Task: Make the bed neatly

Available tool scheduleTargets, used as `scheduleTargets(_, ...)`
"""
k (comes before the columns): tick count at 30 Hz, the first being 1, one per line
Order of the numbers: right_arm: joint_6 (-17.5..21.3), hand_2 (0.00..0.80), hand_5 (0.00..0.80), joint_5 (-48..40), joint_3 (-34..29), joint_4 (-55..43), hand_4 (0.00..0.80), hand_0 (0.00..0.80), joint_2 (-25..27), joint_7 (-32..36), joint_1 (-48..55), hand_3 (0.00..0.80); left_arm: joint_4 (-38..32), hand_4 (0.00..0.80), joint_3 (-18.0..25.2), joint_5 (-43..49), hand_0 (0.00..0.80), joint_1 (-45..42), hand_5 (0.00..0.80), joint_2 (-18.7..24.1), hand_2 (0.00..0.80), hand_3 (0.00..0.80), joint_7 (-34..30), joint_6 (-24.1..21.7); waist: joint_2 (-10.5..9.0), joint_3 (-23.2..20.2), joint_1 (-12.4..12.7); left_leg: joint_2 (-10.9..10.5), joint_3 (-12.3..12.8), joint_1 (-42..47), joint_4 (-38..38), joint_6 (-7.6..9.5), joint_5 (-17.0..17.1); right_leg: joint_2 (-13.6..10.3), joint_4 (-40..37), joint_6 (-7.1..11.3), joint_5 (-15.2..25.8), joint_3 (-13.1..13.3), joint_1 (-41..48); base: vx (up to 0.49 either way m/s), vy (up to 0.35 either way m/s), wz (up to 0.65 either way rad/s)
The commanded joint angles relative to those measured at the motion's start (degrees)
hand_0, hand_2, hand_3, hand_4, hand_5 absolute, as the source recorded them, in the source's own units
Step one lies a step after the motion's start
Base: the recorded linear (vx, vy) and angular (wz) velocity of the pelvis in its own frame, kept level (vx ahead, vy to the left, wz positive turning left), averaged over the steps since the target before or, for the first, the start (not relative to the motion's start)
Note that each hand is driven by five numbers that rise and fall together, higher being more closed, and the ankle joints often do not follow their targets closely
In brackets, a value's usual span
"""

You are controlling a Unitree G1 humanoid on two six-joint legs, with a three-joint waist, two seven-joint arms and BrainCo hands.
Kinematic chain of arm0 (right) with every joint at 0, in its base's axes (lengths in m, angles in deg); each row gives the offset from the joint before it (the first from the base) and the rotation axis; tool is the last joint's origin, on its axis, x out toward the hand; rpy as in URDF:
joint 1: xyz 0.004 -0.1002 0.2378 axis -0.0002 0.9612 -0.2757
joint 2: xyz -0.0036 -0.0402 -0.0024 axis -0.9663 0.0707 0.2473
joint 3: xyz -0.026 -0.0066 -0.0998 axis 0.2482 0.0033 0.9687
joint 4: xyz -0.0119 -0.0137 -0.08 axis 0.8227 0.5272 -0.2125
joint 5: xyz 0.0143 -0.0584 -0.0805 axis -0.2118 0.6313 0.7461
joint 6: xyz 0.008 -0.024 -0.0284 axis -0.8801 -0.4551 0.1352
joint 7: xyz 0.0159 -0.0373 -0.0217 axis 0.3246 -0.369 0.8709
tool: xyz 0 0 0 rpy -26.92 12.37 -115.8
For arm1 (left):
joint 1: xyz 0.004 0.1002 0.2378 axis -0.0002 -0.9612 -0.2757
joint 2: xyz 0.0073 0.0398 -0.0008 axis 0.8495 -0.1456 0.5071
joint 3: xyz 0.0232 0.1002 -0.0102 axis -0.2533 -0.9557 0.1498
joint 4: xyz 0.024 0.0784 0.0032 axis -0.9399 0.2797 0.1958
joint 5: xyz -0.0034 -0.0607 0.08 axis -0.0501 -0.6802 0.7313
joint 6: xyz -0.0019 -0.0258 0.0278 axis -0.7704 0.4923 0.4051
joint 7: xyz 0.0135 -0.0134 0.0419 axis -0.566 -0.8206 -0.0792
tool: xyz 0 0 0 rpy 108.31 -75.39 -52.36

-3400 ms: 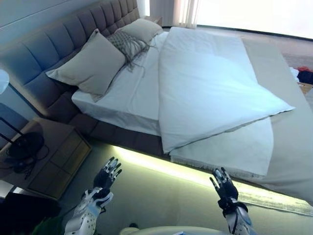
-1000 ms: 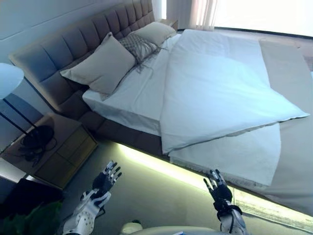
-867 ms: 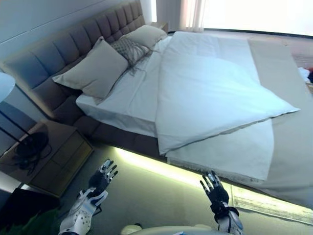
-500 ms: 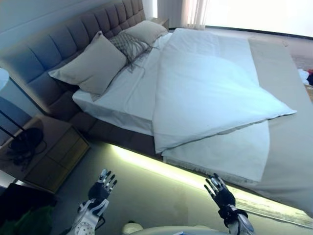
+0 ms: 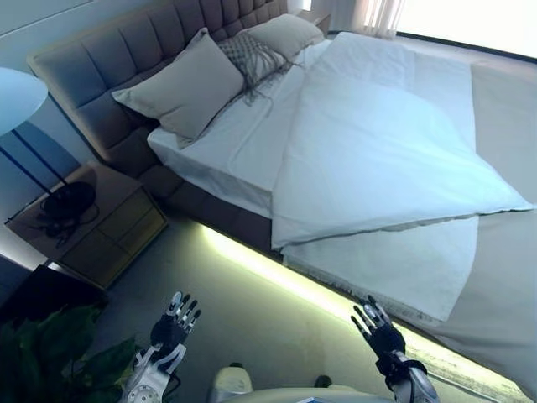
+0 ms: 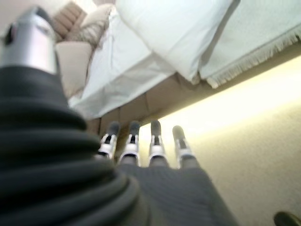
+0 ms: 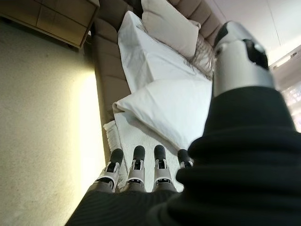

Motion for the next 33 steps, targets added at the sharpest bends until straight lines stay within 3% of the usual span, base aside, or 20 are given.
scheduleTargets(1, 3.18, 0.0, 0.0, -0.25, -1.08, -4.95, 0.0, 0.0, -0.73, -0.08, -1.01, 0.0, -2.63, 0.0, 0.1, 1.32, 0.0, 1.11, 0.0, 2.94, 0.0, 0.0, -2.06, -1.39, 0.53, -2.45, -1.17, 5.78, -5.55, -1.47, -8.16, -2.72, 16.47, -1.47, 0.67, 3.76, 0.07, 0.89, 3.64, 0.113, 0.451, -0.16)
scheduleTargets(4, 3.75, 0.0, 0.0, 0.13, -1.8, -5.04, 0.0, 0.0, -0.78, 0.24, -1.24, 0.0, -2.23, 0.0, -0.89, 0.34, 0.0, 2.13, 0.0, 3.26, 0.0, 0.0, -2.67, -1.49, 1.72, -2.27, -2.51, 5.3, -4.98, -0.65, -9.58, -2.97, 14.48, -4.62, 3.49, 5.18, -0.91, 2.22, 2.37, 0.102, 0.413, -0.08)
scheduleTargets(6, 4.21, 0.0, 0.0, 0.18, -2.27, -4.77, 0.0, 0.0, -1.05, 0.71, -1.06, 0.0, -2.16, 0.0, -1.35, 0.1, 0.0, 2.92, 0.0, 3.52, 0.0, 0.0, -2.92, -0.89, 1.89, -1.98, -3.54, 3.37, -3.24, -0.66, -8.96, -2.53, 11.14, -7.8, 5.64, 6.5, -1.18, 3.07, 1.36, 0.173, 0.443, -0.02)
scheduleTargets(7, 3.8, 0.0, 0.0, -0.08, -2.24, -4.25, 0.0, 0.0, -1.35, -0.56, -1.27, 0.0, -1.71, 0.0, -1.76, 0.55, 0.0, 3.17, 0.0, 3.87, 0.0, 0.0, -1.63, -0.54, 1.62, -1.86, -4.14, 1.68, -2.15, -0.75, -7.6, -1.7, 8.84, -9.79, 6.54, 7.09, -0.89, 4.11, 0.62, 0.197, 0.363, -0.13)
scheduleTargets(8, 2.96, 0.0, 0.0, -0.33, -2.31, -4.52, 0.0, 0.0, -1.56, -1.09, -1.56, 0.0, -1.36, 0.0, -1.57, 0.64, 0.0, 3.36, 0.0, 3.95, 0.0, 0.0, -1.23, -0.76, 1.37, -1.94, -4.34, -0.08, -3.12, -0.8, -6.74, -0.96, 7.82, -10.65, 6.56, 7.58, 0.24, 5.52, -0.03, 0.177, 0.291, -0.12)
scheduleTargets(11, 3.16, 0.0, 0.0, -0.69, -2.24, -4.88, 0.0, 0.0, -2.8, 1.42, -0.39, 0.0, -2.37, 0.0, -0.54, 1.44, 0.0, 1.92, 0.0, 5.14, 0.0, 0.0, -3.24, -1.89, 0.48, -2.16, -4.5, -3.01, -1.44, -0.46, -5.2, 1.32, 5.77, -12.59, 6.72, 8.13, 3.73, 6.06, -1.43, 0.166, 0.169, -0.16)
scheduleTargets(14, 2.24, 0.0, 0.0, -2.3, -2.25, -4.48, 0.0, 0.0, -4.3, 2.58, 0.07, 0.0, -2.31, 0.0, 0.66, 2.73, 0.0, 0.82, 0.0, 6.65, 0.0, 0.0, -3.05, -3.08, -0.13, -2.42, -4.36, -3.44, 0.36, 0.27, -5.28, 2.56, 4.94, -11.94, 8.07, 8.38, 4.46, 4.89, -2.73, 0.125, 0.091, -0.4)
scheduleTargets(18, 2.3, 0.0, 0.0, -1.36, -3.26, -3.9, 0.0, 0.0, -3.98, 1.74, 0.65, 0.0, -3.48, 0.0, 1.8, 0.41, 0.0, 0.62, 0.0, 7.6, 0.0, 0.0, -1.49, -3.68, -1.03, -2.84, -3.65, -2.88, 0.8, -0.49, -4.64, 2.21, 4.31, -10.08, 3.49, 8.44, 3.54, 4.12, -1.59, 0.05, -0.097, -0.3)
scheduleTargets(21, 1.83, 0.0, 0.0, -0.76, -3.4, -4.04, 0.0, 0.0, -3.22, 2.3, 0.77, 0.0, -2.77, 0.0, 2.18, -2.51, 0.0, 0.56, 0.0, 7.37, 0.0, 0.0, -0.88, -3.71, -1.16, -3.11, -3.12, -1.55, 0.14, -1.02, -5.08, 1.71, 5.23, -8.57, 2.34, 8.23, 3.34, 3.65, -1.04, -0.003, -0.137, -0.01)
scheduleTargets(26, 0.75, 0.0, 0.0, -3.72, -3.95, -4.58, 0.0, 0.0, -1.4, 2.12, 1.26, 0.0, -3.29, 0.0, 1.24, -2.0, 0.0, -0.29, 0.0, 6.18, 0.0, 0.0, -0.67, -3.44, -1.6, -2.78, -1.04, 2.54, -2.56, -2.63, -4.25, -0.77, 6.92, -4.5, 0.05, 6.37, 2.3, 1.03, 1.54, -0.019, -0.197, 0.18)
scheduleTargets(28, -0.04, 0.0, 0.0, -4.83, -3.87, -4.55, 0.0, 0.0, -0.75, 2.72, 0.66, 0.0, -3.49, 0.0, 1.13, -1.94, 0.0, -0.8, 0.0, 6.08, 0.0, 0.0, -0.37, -3.7, -1.63, -2.53, -0.42, 3.03, -3.14, -3.1, -3.28, -1.04, 6.7, -3.87, -0.37, 5.81, 2.14, 0.58, 2.03, -0.007, -0.078, 0.04)
scheduleTargets(29, -0.14, 0.0, 0.0, -5.41, -3.55, -4.46, 0.0, 0.0, -0.61, 2.67, 0.33, 0.0, -3.04, 0.0, 0.78, -1.83, 0.0, -0.9, 0.0, 6.06, 0.0, 0.0, -0.51, -4.14, -1.3, -2.25, 0.1, 2.85, -2.4, -4.96, -0.84, -1.45, 8.39, -3.39, -0.85, 5.27, 1.91, -0.39, 2.88, -0.009, -0.026, 0.11)
scheduleTargets(30, 0.24, 0.0, 0.0, -4.89, -3.37, -4.26, 0.0, 0.0, -0.72, 1.75, 0.09, 0.0, -3.17, 0.0, 0.65, -2.22, 0.0, -0.69, 0.0, 5.99, 0.0, 0.0, -1.51, -3.39, -0.89, -2.04, 0.77, 1.3, -1.19, -6.84, 0.57, -1.32, 9.35, -3.47, -0.99, 5.21, 1.87, -1.69, 3.97, -0.015, 0.025, 0.24)
scheduleTargets(32, 3.0, 0.0, 0.0, -5.45, -2.02, -3.32, 0.0, 0.0, -1.44, -0.63, -2.57, 0.0, -3.98, 0.0, 0.68, -1.41, 0.0, -0.39, 0.0, 5.16, 0.0, 0.0, -2.88, -1.42, -0.23, -1.85, 2.09, -2.19, 1.57, -8.17, -0.41, 0.18, 8.66, -4.71, 0.5, 5.55, 1.58, -3.84, 4.31, -0.031, 0.121, 0.64)
scheduleTargets(33, 3.77, 0.0, 0.0, -5.52, -1.51, -2.83, 0.0, 0.0, -1.96, -1.08, -3.51, 0.0, -3.72, 0.0, 0.73, -1.0, 0.0, -0.41, 0.0, 4.93, 0.0, 0.0, -3.31, -1.22, -0.27, -1.81, 2.32, -3.07, 1.43, -7.78, -0.91, 0.85, 8.3, -5.3, 1.6, 5.74, 1.47, -4.05, 3.86, 0.003, 0.228, 0.9)
